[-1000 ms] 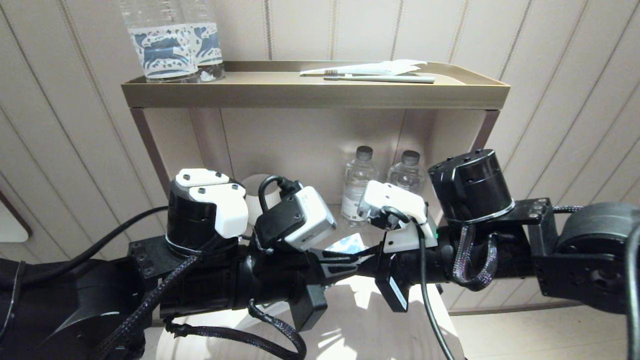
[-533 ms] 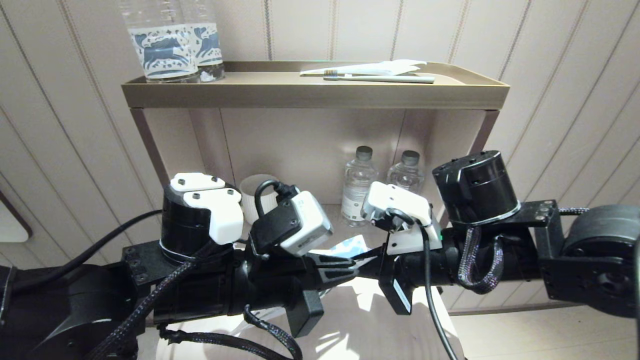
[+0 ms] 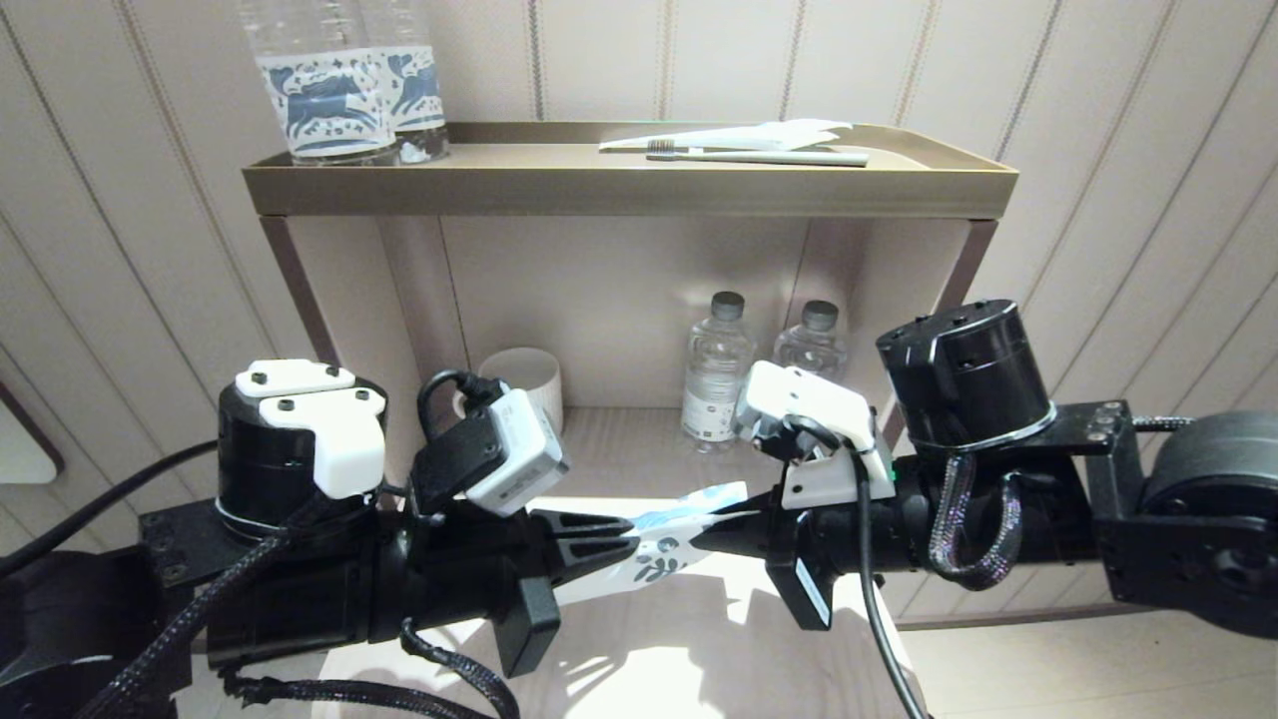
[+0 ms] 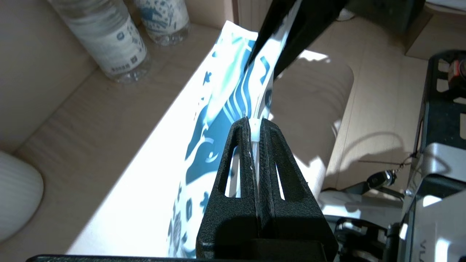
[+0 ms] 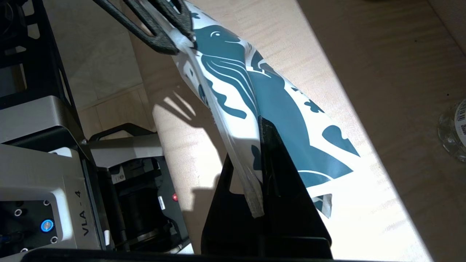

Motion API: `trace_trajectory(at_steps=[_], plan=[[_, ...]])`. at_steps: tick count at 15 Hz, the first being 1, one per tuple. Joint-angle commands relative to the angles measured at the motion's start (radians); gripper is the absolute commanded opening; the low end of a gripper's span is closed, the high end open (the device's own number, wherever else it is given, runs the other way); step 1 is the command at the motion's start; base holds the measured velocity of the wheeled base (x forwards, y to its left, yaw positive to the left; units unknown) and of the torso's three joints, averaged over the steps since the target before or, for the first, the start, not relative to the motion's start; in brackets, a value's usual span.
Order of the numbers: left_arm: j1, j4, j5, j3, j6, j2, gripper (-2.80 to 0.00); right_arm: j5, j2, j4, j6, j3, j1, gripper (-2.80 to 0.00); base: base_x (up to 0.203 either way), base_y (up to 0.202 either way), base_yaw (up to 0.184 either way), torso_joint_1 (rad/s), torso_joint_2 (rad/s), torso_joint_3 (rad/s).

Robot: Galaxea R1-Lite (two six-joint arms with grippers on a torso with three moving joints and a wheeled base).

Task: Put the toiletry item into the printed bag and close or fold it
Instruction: Close the strorage bag and place it on the desk

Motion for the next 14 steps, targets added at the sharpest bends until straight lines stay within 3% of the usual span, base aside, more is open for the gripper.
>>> trace_trajectory(at_steps=[1,4,14], plan=[[0.002,-0.004,-0.001,0.042,0.003,-0.039,-2.80,0.002,-0.007,0.000,-0.002,0.004,0.000,-2.80,0.000,0.000,0.000,0.000,0.00,0.000],[0.003,-0.004,0.000,0.117,0.002,-0.088,-2.80,0.005,-0.015,-0.001,-0.002,0.004,-0.009,-2.80,0.000,0.000,0.000,0.000,0.00,0.000],[0.073,-0.004,0.000,0.213,0.004,-0.152,-2.80,0.008,-0.041,0.000,-0.002,0.009,-0.023,-2.80,0.000,0.000,0.000,0.000,0.00,0.000]])
